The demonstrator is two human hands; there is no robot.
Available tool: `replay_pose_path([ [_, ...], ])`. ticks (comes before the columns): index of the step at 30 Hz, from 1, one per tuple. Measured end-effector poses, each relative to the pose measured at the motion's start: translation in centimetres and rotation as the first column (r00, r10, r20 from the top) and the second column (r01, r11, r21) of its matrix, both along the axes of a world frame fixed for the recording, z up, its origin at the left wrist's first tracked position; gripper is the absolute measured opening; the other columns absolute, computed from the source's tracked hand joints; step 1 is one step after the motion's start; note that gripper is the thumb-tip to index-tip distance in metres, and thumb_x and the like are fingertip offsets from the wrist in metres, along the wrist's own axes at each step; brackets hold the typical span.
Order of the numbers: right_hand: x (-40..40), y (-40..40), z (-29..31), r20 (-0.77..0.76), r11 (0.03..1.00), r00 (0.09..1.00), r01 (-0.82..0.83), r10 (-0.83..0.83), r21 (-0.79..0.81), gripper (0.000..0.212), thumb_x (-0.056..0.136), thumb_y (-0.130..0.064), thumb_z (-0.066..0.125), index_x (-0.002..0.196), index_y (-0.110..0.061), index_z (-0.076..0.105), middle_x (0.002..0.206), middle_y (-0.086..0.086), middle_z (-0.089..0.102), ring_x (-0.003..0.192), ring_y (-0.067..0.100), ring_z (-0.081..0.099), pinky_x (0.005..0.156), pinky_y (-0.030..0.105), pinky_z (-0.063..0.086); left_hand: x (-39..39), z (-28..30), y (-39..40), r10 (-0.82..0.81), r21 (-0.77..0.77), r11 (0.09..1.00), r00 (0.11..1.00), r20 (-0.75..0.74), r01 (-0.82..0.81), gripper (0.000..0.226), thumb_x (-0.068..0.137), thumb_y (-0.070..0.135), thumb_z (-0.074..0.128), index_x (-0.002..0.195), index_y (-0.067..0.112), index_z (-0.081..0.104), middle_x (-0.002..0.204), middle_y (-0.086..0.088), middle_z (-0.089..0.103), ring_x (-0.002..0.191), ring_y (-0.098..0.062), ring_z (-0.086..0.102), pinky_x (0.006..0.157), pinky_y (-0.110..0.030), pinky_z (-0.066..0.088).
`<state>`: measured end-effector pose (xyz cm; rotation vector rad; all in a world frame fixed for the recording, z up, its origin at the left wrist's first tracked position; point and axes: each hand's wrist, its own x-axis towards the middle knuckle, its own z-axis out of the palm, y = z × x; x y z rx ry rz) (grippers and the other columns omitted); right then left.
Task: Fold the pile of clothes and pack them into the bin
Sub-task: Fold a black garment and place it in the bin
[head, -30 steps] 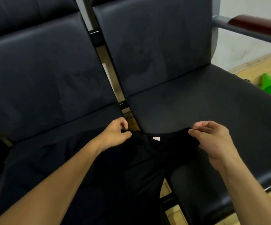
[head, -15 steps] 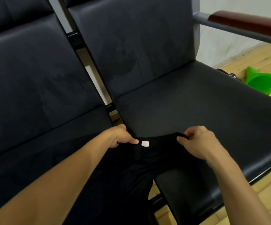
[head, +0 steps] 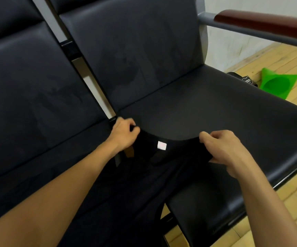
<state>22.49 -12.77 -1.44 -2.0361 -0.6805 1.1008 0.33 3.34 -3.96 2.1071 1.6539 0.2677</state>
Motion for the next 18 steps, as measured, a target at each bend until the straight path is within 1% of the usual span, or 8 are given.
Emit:
replay_pose_path([
  [3,0.5,-0.2,-0.2,-0.125,0.999,0.992,0.017,-0.012,0.04,0.037,0.09,-0.024,0.069,0.063,-0.013,0.047,0.069,0.004,0.057,0.061,0.016,0.057,0.059,0.03,0.052,2.7,1.1,0.8,0.054,0.07,0.995,0.97,0.236,-0.072,0.018,0.094,0.018,0.051,0.079,0.021,0.042,0.078,-0.005,0.05,0.066,-0.018,0.047,0.059,-0.032,0.038],
  [5,0.9,-0.4,-0.5,-0.119,0.997,0.993,0.026,-0.017,0.073,0.044,0.086,-0.023,0.075,0.062,-0.017,0.039,0.063,0.002,0.05,0.061,0.017,0.05,0.058,0.032,0.044,4.7,1.1,0.8,0.081,0.035,0.995,0.961,0.264,-0.093,0.012,0.095,0.02,0.049,0.087,0.018,0.04,0.076,-0.003,0.049,0.066,-0.018,0.047,0.059,-0.033,0.04],
  [8,1.4,-0.5,-0.9,0.068,0.999,0.997,-0.031,0.03,0.007,0.03,0.08,-0.025,0.081,0.077,-0.015,0.053,0.081,0.001,0.06,0.072,0.018,0.057,0.065,0.032,0.046,7.5,0.8,0.7,0.13,-0.082,0.99,0.97,0.206,-0.115,0.016,0.094,0.024,0.052,0.104,0.018,0.042,0.094,-0.004,0.052,0.07,-0.013,0.048,0.058,-0.028,0.037],
  [10,1.5,-0.6,-1.1,0.197,0.995,0.977,-0.068,0.082,-0.075,0.026,0.081,-0.028,0.081,0.09,-0.02,0.057,0.095,0.001,0.063,0.082,0.019,0.06,0.071,0.034,0.048,9.2,0.9,1.0,0.228,-0.232,0.959,0.932,0.281,-0.165,0.027,0.093,0.02,0.056,0.116,0.017,0.042,0.101,-0.002,0.051,0.075,-0.01,0.047,0.059,-0.025,0.038],
  [11,1.5,-0.7,-1.1,0.23,0.991,0.968,-0.079,0.101,-0.103,0.025,0.082,-0.03,0.079,0.093,-0.021,0.059,0.099,0.002,0.063,0.086,0.021,0.061,0.074,0.034,0.048,9.9,1.0,1.2,0.276,-0.331,0.93,0.9,0.338,-0.16,0.035,0.091,0.015,0.06,0.121,0.017,0.042,0.103,-0.001,0.051,0.081,-0.01,0.05,0.063,-0.024,0.043],
  [14,1.8,-0.7,-1.4,0.28,0.981,0.952,-0.075,0.124,-0.181,0.021,0.087,-0.037,0.073,0.096,-0.02,0.065,0.102,0.006,0.065,0.089,0.026,0.061,0.074,0.034,0.048,10.7,0.4,1.6,0.317,-0.56,0.828,0.844,0.432,-0.025,0.059,0.08,-0.001,0.067,0.127,0.028,0.046,0.13,-0.007,0.052,0.115,-0.02,0.055,0.098,-0.034,0.05],
  [16,1.9,-0.6,-1.5,0.286,0.969,0.947,-0.082,0.148,-0.232,0.028,0.088,-0.042,0.07,0.103,-0.018,0.067,0.101,0.007,0.064,0.089,0.027,0.061,0.075,0.034,0.048,10.3,0.1,1.4,0.228,-0.585,0.808,0.878,0.42,0.069,0.065,0.077,-0.004,0.069,0.128,0.031,0.049,0.136,-0.007,0.051,0.124,-0.023,0.053,0.104,-0.032,0.045],
  [18,1.8,-0.6,-1.4,0.271,0.948,0.937,-0.142,0.222,-0.285,0.038,0.085,-0.043,0.074,0.112,-0.019,0.062,0.109,0.005,0.062,0.094,0.025,0.06,0.075,0.033,0.046,9.6,0.1,1.2,0.091,-0.573,0.804,0.92,0.382,0.159,0.066,0.079,-0.003,0.068,0.134,0.028,0.05,0.133,-0.001,0.053,0.124,-0.018,0.051,0.1,-0.029,0.042],
])
